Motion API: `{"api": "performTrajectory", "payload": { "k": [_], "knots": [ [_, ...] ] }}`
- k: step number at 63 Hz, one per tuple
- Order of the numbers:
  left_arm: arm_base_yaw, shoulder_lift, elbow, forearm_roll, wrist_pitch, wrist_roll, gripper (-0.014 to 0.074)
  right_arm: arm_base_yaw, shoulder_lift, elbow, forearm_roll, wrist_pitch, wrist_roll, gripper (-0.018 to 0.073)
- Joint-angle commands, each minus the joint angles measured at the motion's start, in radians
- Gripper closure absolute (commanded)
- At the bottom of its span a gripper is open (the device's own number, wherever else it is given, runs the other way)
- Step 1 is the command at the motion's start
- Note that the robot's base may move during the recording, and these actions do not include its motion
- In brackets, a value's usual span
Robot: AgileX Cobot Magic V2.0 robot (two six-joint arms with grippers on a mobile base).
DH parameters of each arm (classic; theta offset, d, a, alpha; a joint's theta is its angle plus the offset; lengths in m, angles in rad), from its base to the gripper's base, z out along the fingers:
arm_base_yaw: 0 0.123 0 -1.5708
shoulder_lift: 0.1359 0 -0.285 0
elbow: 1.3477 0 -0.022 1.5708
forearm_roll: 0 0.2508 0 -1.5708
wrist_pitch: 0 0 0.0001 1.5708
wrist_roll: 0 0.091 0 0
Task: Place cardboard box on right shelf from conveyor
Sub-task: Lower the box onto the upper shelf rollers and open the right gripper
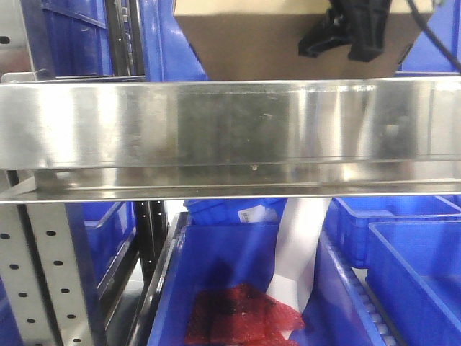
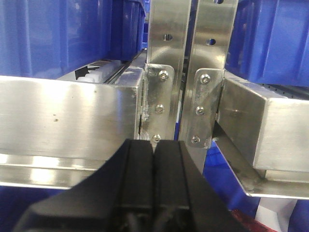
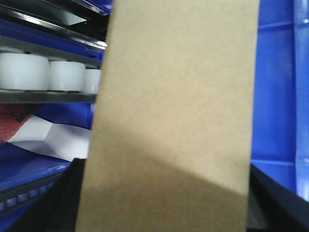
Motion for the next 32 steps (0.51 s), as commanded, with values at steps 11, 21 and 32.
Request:
{"api": "performTrajectory", "payload": {
  "k": [11, 21, 32],
  "knots": [
    [-0.003, -0.012, -0.003, -0.007, -0.091, -0.005, 0.0715, 0.000, -0.030, -0.042, 0.031, -0.098, 0.050, 0.0239],
    [-0.003, -0.012, -0.003, -0.007, -0.091, -0.005, 0.0715, -0.001, -0.030, -0.042, 0.032, -0.110, 0.088, -0.0052],
    [-0.003, -0.012, -0.003, -0.007, -0.091, -0.005, 0.0715, -0.001, -0.030, -0.042, 0.032, -0.115, 0.091, -0.0045]
  ]
}}
